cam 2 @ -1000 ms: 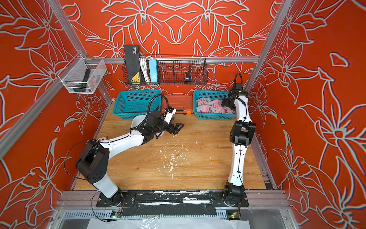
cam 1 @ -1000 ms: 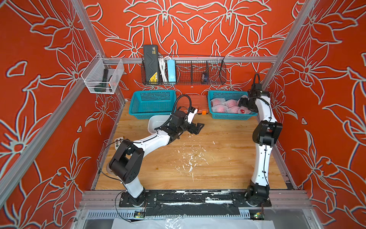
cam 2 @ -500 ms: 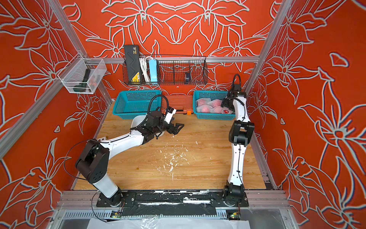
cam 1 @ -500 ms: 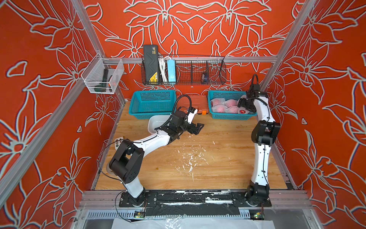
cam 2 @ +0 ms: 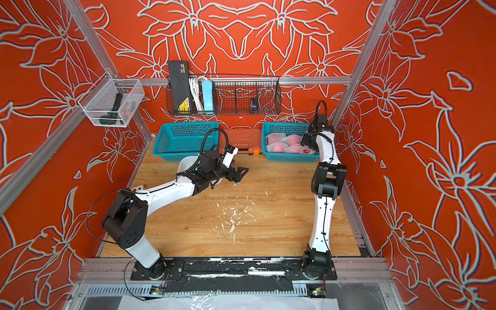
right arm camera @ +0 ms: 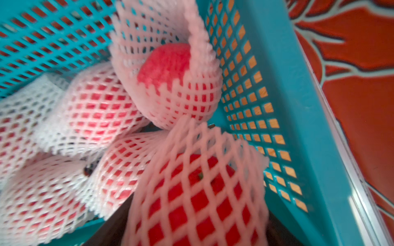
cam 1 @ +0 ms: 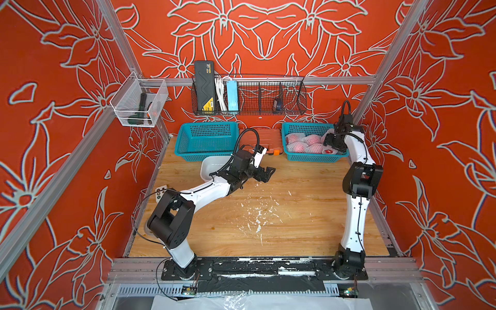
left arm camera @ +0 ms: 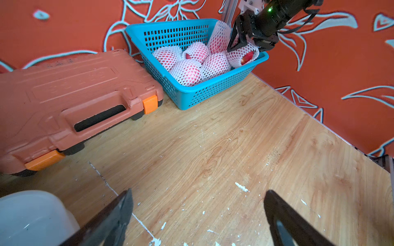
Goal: Remove foam nets from apples
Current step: Pick up the apple from the basket, then place the apple at the center of the board.
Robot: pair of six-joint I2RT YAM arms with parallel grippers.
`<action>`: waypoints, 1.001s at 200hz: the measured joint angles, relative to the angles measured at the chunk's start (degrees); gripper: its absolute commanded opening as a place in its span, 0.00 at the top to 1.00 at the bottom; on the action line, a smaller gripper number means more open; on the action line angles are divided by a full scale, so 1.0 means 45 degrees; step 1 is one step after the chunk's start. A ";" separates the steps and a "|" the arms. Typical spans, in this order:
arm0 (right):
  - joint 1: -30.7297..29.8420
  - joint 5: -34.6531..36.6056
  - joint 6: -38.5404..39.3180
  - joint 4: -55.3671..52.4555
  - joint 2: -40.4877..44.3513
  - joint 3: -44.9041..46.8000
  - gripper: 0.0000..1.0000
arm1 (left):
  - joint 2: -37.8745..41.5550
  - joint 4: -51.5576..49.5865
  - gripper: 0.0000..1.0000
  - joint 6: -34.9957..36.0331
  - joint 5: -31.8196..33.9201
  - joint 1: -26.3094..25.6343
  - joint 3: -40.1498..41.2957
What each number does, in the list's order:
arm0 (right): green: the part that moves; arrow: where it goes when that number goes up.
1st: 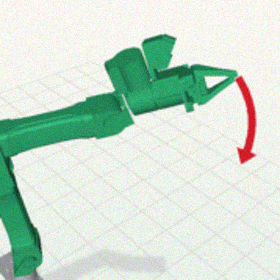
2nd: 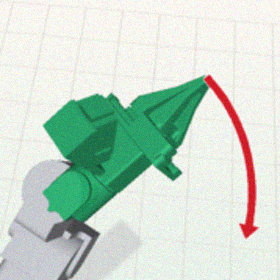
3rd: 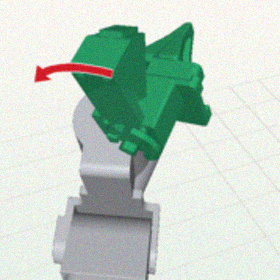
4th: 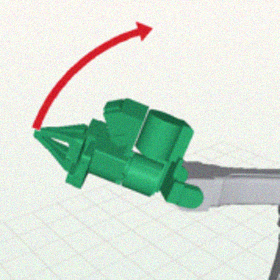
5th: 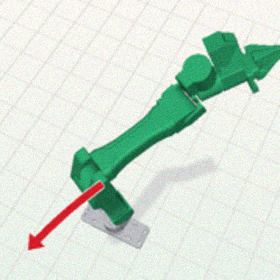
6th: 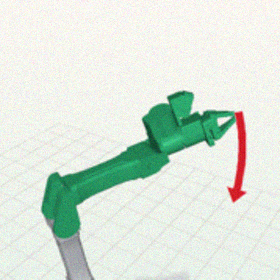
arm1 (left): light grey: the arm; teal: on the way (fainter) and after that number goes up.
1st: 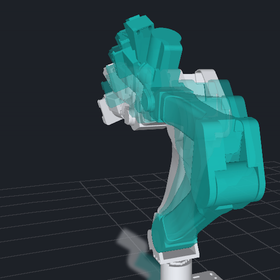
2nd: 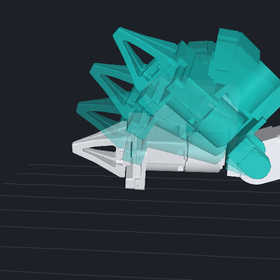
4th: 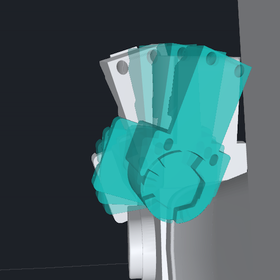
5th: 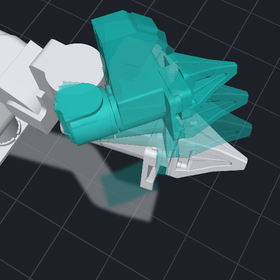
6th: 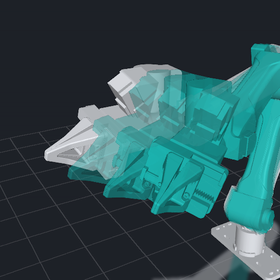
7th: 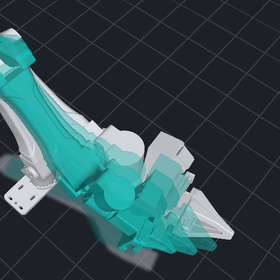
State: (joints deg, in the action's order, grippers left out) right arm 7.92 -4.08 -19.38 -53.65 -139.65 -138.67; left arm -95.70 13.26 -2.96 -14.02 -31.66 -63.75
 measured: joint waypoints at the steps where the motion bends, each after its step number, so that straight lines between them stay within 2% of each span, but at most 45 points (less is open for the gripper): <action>1: 0.0000 0.0005 -0.0005 0.0000 0.0015 0.0000 0.28 | 0.0010 0.0000 0.06 0.0000 0.0010 0.0000 0.0000; 58: 0.0000 -0.0073 0.0034 0.0126 0.1491 0.0005 0.32 | 0.1093 0.0039 0.05 -0.0306 0.0432 0.0000 0.0340; 100: -0.0087 -0.0763 0.0039 0.0248 0.3104 0.0612 0.34 | 0.2788 0.1112 0.06 -0.0971 0.0559 0.0000 0.2424; 120: -0.0457 -0.1015 0.0083 0.0704 0.4721 0.2487 0.34 | 0.3682 0.1671 0.06 -0.1370 0.0748 0.0000 0.3988; 161: -0.2458 -0.1715 -0.0233 0.3415 0.9015 0.8670 0.36 | 0.5518 0.1953 0.06 -0.2254 0.1156 0.0000 0.6547; 200: -0.4367 -0.2472 -0.0981 0.5605 1.1128 1.2959 0.38 | 0.7815 0.1953 0.06 -0.2827 0.1404 0.0000 0.8602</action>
State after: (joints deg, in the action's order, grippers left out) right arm -11.73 -15.20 -23.79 -28.42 -89.58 -80.36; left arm -60.53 22.04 -15.68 -7.70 -31.66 -25.04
